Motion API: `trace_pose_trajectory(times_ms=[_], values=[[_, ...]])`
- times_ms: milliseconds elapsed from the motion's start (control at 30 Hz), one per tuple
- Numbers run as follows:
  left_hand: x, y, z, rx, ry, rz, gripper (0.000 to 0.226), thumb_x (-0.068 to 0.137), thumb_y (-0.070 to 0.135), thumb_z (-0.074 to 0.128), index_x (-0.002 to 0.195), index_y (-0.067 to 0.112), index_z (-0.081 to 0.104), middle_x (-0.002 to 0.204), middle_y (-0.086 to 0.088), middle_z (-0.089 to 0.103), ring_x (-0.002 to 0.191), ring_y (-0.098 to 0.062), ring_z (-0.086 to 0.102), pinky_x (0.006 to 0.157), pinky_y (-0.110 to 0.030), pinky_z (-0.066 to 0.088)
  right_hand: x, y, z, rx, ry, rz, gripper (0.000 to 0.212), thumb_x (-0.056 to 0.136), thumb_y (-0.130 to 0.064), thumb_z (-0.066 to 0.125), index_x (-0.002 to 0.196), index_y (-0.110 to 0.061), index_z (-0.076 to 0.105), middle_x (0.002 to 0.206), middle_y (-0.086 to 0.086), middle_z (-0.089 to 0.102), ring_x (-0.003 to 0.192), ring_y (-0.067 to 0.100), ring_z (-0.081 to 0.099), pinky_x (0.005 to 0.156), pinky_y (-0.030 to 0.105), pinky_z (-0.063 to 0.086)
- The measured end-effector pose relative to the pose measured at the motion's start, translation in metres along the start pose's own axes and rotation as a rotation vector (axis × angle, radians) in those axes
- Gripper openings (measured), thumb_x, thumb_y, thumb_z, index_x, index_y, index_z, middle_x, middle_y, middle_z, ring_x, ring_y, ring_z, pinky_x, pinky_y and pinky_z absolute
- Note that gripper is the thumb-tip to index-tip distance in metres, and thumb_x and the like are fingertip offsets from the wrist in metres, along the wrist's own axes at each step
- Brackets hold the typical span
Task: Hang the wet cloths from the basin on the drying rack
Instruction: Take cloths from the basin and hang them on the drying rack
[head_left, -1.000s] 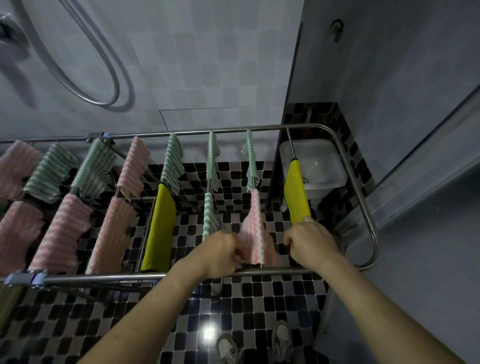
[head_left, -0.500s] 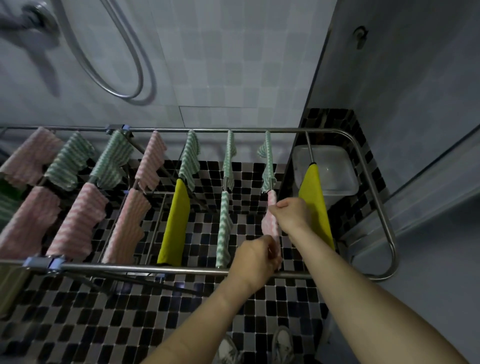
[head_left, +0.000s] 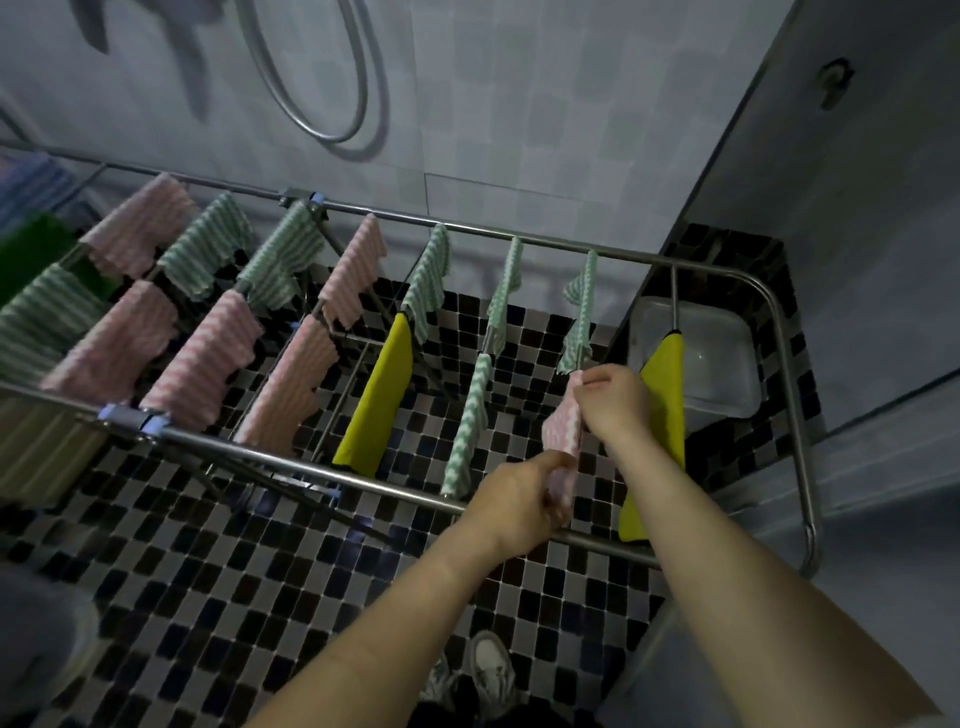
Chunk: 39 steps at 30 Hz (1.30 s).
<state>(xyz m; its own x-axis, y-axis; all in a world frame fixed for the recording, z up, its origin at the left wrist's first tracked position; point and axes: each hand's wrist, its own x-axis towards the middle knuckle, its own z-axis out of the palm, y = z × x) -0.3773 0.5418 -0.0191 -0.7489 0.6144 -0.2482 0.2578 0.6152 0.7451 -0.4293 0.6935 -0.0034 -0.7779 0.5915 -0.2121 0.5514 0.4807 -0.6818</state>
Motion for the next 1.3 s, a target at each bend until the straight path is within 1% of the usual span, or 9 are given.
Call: trace_pose_trajectory(times_ms=[133,233,367,633,733,800,867,1133,1300], values=[[-0.007,0.002,0.003,0.017,0.019,-0.041,0.056,0.085,0.023,0.069,0.133,0.032,0.041,0.094,-0.003,0.073,0.083,-0.015,0.069,0.078,-0.035,0.058,0.000,-0.003,-0.010,-0.101,-0.088,-0.016,0.005,0.091,-0.024,0.059,0.090,-0.022,0.063,0.100,0.006,0.069,0.087,0.030,0.065,0.076,0.046,0.057],[-0.025,0.005,-0.004,-0.034,0.142,-0.067,0.041,0.091,0.025,0.063,0.130,0.026,0.050,0.096,0.000,0.072,0.085,-0.012,0.068,0.079,-0.033,0.058,-0.008,-0.016,-0.011,-0.118,-0.103,-0.174,0.023,0.092,-0.015,0.054,0.113,-0.015,0.063,0.106,0.005,0.066,0.090,0.024,0.061,0.073,0.031,0.051],[-0.048,0.008,-0.020,-0.176,0.375,-0.115,0.019,0.097,0.025,0.053,0.112,0.022,0.064,0.094,0.004,0.068,0.078,-0.008,0.064,0.074,-0.030,0.057,-0.028,-0.038,-0.009,0.155,-0.309,-0.253,0.020,0.090,-0.005,0.054,0.100,-0.014,0.069,0.081,0.000,0.068,0.072,0.012,0.063,0.068,0.022,0.048],[-0.116,-0.022,-0.065,-0.428,0.833,-0.310,0.021,0.095,0.016,0.054,0.100,0.029,0.069,0.079,0.008,0.069,0.062,-0.011,0.062,0.058,-0.032,0.053,-0.093,-0.102,0.033,0.123,-0.591,-0.521,0.017,0.092,-0.010,0.057,0.087,-0.017,0.071,0.073,-0.001,0.071,0.062,0.009,0.065,0.067,0.024,0.054],[-0.153,-0.036,-0.084,-0.516,0.972,-0.351,0.025,0.094,0.009,0.052,0.099,0.026,0.070,0.086,0.005,0.070,0.073,-0.014,0.066,0.065,-0.036,0.058,-0.129,-0.132,0.059,0.106,-0.714,-0.623,0.015,0.090,-0.008,0.059,0.087,-0.016,0.071,0.070,-0.001,0.070,0.061,0.010,0.063,0.067,0.026,0.054],[-0.195,-0.056,-0.094,-0.534,1.083,-0.401,0.029,0.092,0.003,0.049,0.094,0.023,0.070,0.091,0.007,0.070,0.079,-0.003,0.065,0.068,-0.022,0.053,-0.167,-0.155,0.088,0.097,-0.823,-0.687,0.016,0.088,-0.004,0.058,0.085,-0.014,0.071,0.069,0.001,0.071,0.059,0.011,0.063,0.065,0.026,0.053],[-0.204,-0.054,-0.100,-0.510,1.079,-0.431,0.032,0.091,-0.001,0.047,0.086,0.022,0.069,0.086,0.008,0.068,0.072,0.004,0.061,0.062,-0.012,0.046,-0.173,-0.162,0.090,0.115,-0.850,-0.684,0.017,0.089,-0.004,0.058,0.085,-0.013,0.071,0.072,0.004,0.072,0.061,0.012,0.064,0.064,0.025,0.052],[-0.373,-0.134,-0.109,-0.529,1.523,-0.783,0.033,0.094,0.006,0.045,0.082,0.029,0.065,0.085,0.011,0.065,0.079,0.006,0.059,0.068,-0.009,0.046,-0.338,-0.207,0.208,-0.070,-1.291,-0.870,0.013,0.094,-0.017,0.058,0.096,-0.021,0.071,0.083,-0.002,0.074,0.079,0.006,0.069,0.075,0.022,0.054],[-0.458,-0.180,-0.086,-0.639,1.755,-1.048,0.024,0.094,0.010,0.048,0.087,0.025,0.066,0.084,0.005,0.067,0.078,-0.008,0.061,0.065,-0.020,0.043,-0.448,-0.192,0.274,-0.233,-1.578,-0.908,0.016,0.094,-0.018,0.059,0.107,-0.020,0.069,0.096,-0.002,0.072,0.090,0.014,0.068,0.079,0.028,0.055]])
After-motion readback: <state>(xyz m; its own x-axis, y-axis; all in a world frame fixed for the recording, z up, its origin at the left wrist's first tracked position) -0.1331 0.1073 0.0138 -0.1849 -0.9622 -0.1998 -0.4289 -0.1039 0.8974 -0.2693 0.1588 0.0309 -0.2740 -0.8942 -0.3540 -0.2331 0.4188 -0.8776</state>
